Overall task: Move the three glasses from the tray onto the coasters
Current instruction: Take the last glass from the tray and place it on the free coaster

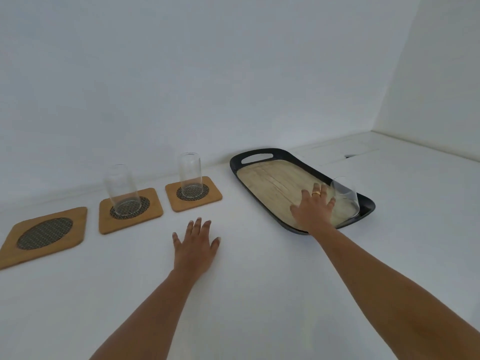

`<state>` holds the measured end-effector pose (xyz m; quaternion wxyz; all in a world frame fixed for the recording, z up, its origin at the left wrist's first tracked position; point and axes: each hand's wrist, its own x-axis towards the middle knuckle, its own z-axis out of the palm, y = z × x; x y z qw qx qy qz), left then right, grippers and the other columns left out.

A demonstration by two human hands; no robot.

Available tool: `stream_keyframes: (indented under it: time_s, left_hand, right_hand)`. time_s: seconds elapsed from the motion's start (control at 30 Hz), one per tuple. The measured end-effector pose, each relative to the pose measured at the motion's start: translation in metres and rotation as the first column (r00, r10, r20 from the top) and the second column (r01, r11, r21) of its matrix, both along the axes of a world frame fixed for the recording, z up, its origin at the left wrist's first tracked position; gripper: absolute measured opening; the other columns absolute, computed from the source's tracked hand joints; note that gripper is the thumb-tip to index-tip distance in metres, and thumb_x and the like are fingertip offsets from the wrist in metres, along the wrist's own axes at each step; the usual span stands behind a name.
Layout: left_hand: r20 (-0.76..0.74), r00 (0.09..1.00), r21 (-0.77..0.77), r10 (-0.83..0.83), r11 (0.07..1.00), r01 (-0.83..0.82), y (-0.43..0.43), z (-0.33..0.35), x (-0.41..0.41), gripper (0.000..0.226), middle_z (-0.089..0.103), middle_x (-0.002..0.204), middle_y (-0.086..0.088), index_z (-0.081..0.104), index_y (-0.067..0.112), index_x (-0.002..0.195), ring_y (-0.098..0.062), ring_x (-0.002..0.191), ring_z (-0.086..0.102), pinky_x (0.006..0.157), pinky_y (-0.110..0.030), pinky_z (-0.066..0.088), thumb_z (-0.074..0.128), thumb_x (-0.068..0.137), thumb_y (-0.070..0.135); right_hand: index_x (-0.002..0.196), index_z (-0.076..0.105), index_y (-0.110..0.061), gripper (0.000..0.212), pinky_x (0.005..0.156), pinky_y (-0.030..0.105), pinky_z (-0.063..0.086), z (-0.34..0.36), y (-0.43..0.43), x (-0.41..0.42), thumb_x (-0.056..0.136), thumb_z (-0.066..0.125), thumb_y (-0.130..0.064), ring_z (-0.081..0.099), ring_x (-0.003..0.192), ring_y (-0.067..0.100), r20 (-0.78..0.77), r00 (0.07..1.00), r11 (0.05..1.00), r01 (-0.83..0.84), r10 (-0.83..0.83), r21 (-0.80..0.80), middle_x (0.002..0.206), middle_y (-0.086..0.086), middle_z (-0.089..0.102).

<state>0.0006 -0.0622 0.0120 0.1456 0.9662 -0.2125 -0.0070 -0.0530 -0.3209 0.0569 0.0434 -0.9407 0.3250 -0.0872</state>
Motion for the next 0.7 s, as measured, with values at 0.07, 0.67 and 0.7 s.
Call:
stream_keyframes:
  time_s: [0.07, 0.67, 0.7]
  left_hand:
    - [-0.005, 1.0, 0.028, -0.012, 1.0, 0.012, 0.002, -0.005, 0.0, 0.055, 0.011, 0.158, -0.003, 0.016, 0.021, 0.145, -0.02, 0.147, 0.004, 0.116, -0.055, 0.009, 0.027, 0.096, 0.043]
    - [0.007, 1.0, -0.098, 0.01, 0.995, -0.009, 0.018, -0.018, -0.002, 0.052, 0.02, 0.156, 0.004, 0.025, 0.025, 0.142, -0.015, 0.146, 0.012, 0.119, -0.046, 0.008, 0.033, 0.095, 0.043]
    - [0.009, 1.0, -0.1, 0.01, 0.995, -0.009, 0.018, -0.018, -0.002, 0.052, 0.021, 0.156, 0.004, 0.026, 0.025, 0.142, -0.015, 0.146, 0.012, 0.119, -0.046, 0.008, 0.033, 0.095, 0.043]
  right_hand:
    - [0.14, 0.035, -0.011, 0.058, 0.117, 0.053, 0.009, 0.002, -0.017, -0.004, 0.091, 0.049, -0.039, -0.003, 0.148, 0.032, 0.004, 0.998, 0.998, 0.059, -0.059, 0.001, 0.159, 0.018, 0.007]
    - [0.121, 0.055, -0.011, 0.035, 0.108, 0.058, 0.028, 0.002, -0.029, -0.012, 0.092, 0.043, -0.028, 0.038, 0.129, 0.033, -0.097, 0.992, 0.967, 0.055, -0.081, -0.248, 0.131, 0.009, 0.055]
    - [0.12, 0.055, -0.011, 0.035, 0.106, 0.056, 0.031, 0.003, -0.028, -0.012, 0.091, 0.045, -0.03, 0.041, 0.126, 0.033, -0.066, 0.995, 0.962, 0.049, -0.069, -0.268, 0.13, 0.01, 0.054]
